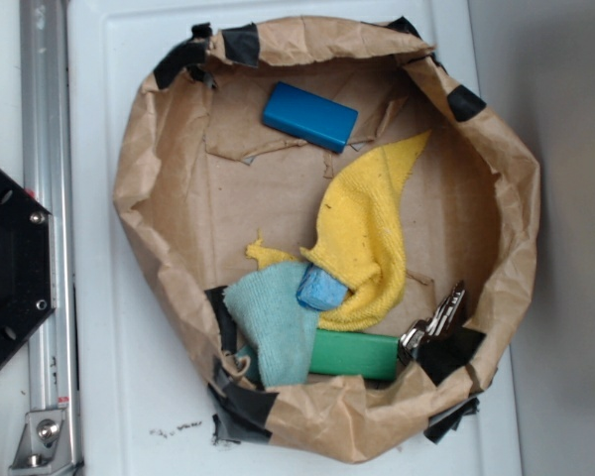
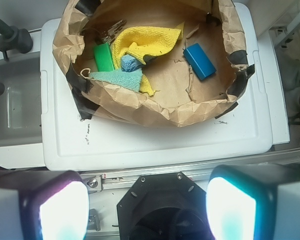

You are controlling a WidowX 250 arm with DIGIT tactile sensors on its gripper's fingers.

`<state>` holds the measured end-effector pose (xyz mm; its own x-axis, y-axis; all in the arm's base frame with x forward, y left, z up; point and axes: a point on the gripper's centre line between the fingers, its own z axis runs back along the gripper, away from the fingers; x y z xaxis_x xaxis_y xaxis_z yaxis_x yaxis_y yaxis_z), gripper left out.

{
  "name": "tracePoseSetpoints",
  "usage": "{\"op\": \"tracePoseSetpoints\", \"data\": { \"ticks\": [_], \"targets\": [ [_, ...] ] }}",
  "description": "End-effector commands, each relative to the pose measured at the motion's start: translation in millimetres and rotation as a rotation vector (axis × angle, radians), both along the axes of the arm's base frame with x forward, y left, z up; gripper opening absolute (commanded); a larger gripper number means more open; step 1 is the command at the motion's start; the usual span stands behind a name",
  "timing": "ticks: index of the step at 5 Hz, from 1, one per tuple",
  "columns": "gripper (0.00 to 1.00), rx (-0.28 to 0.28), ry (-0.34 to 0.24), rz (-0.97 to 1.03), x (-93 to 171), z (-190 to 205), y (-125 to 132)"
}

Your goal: Grab the blue block.

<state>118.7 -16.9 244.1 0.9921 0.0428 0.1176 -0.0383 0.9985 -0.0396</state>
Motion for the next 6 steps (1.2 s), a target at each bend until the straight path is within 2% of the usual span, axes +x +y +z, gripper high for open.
{"op": "tracePoseSetpoints", "data": {
  "ticks": [1,2,3,4,5,6],
  "targets": [
    [1.0,0.0,0.0,0.0,0.0,0.0,0.0],
    [1.0,0.069,-0.044,-0.044,50.0,-25.2,21.2],
    [1.0,0.089,-0.067,-0.161,92.0,-50.0,27.7],
    [1.0,0.11,-0.03,-0.22,113.2,-76.1,29.9],
    [1.0,0.155,0.011,-0.344,124.1,-113.7,40.3],
    [1.0,0.205,0.039,-0.4,127.2,-135.1,52.2]
  ]
}}
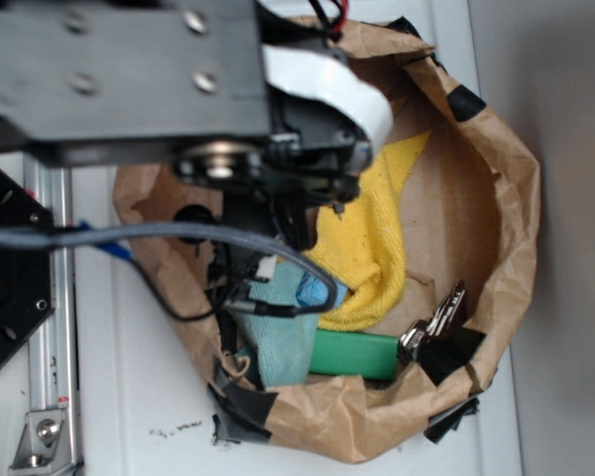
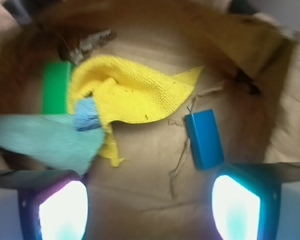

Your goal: Grab the blue block.

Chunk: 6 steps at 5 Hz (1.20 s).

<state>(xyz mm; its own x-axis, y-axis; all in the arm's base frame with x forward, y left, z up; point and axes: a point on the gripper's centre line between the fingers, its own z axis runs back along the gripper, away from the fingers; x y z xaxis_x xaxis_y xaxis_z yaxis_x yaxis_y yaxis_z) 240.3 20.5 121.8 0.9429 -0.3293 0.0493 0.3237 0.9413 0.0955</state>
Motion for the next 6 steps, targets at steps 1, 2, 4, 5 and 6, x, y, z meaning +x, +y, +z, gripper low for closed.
{"op": "tracePoseSetpoints", "data": {
  "ticks": [1,2,4,5,6],
  "targets": [
    [1.0,0.1,-0.01,-0.157,13.8,-37.2,17.6],
    [1.0,0.088,-0.015,-0.164,21.6,-42.2,32.6],
    [1.0,0.062,0.009,-0.148,36.2,-62.1,67.4],
    [1.0,0.03,0.038,-0.152,38.3,-74.4,71.8],
    [1.0,0.013,0.071,-0.137,40.5,-85.7,72.1]
  ]
}}
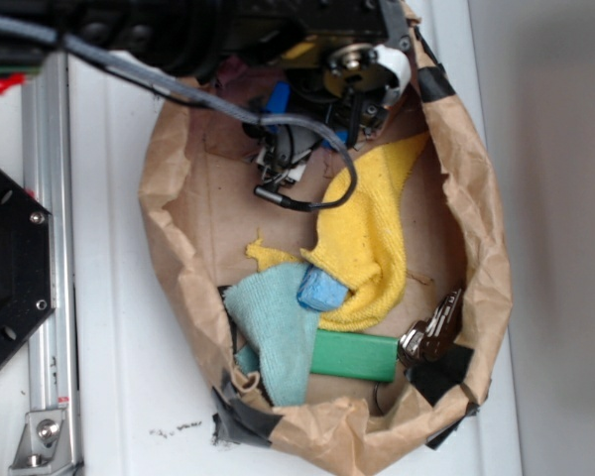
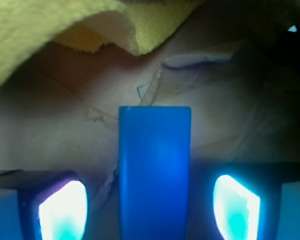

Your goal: Grab the blue block.

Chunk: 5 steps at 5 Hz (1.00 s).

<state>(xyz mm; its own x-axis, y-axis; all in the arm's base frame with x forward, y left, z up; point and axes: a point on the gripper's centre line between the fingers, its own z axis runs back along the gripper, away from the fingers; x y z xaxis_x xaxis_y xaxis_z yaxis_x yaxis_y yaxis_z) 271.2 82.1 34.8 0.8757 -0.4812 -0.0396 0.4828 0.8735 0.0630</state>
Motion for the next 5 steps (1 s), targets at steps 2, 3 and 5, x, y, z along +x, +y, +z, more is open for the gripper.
{"op": "tracePoseSetpoints", "data": {
  "ticks": [2,3,5],
  "targets": [
    [1.0,-0.014,0.077,0.033,18.4,-20.0,-4.3],
    [0.0,0.029,0.07,0.046,13.7,-20.1,-7.8],
    [0.0,-0.066,0.003,0.184,-0.2,4.3,-2.9]
  ]
}}
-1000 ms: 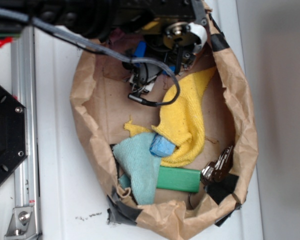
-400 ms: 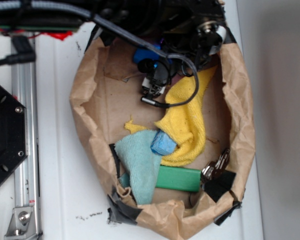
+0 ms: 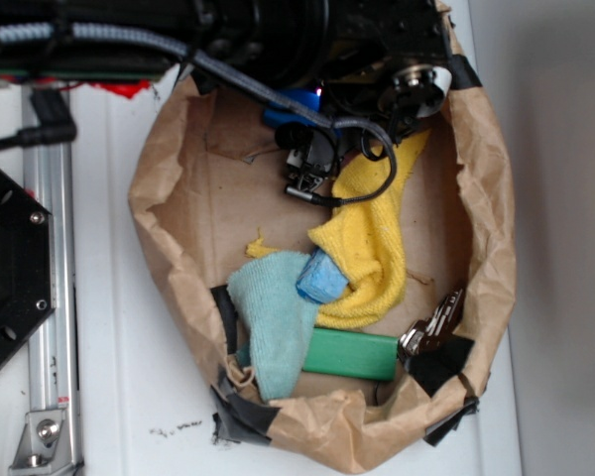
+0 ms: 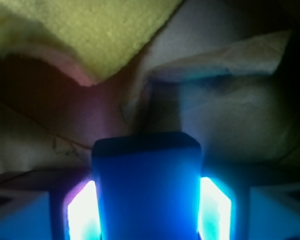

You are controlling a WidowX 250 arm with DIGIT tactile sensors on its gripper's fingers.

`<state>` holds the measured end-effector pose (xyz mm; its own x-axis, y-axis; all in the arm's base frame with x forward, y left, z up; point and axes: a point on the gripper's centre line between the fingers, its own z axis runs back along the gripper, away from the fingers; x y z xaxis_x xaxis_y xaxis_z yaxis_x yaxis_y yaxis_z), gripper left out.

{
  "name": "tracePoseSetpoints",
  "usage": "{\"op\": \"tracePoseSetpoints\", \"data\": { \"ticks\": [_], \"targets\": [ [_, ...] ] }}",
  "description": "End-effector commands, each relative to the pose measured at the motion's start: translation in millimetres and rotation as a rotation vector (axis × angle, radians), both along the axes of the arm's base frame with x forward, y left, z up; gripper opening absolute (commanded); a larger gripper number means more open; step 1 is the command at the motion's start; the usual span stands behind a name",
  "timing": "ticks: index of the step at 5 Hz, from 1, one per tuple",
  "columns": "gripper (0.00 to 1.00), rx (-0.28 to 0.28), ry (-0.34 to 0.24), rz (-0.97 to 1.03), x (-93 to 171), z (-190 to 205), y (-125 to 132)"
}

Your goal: Grab the blue block.

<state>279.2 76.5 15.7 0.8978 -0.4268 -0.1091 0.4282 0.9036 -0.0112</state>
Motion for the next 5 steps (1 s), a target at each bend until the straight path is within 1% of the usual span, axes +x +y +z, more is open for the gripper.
{"op": "tracePoseSetpoints", "data": {
  "ticks": [1,2,3,4,5],
  "targets": [
    [0.0,-0.087,-0.221,0.325,-15.2,71.9,-21.5],
    [0.0,-0.069,-0.306,0.405,-13.5,121.4,-33.9],
    [0.0,-0.025,-0.265,0.464,-8.1,150.4,-44.0],
    [0.0,-0.005,-0.245,0.483,-7.9,147.8,-52.7],
    [0.0,0.002,-0.234,0.499,-8.1,139.5,-55.8]
  ]
}}
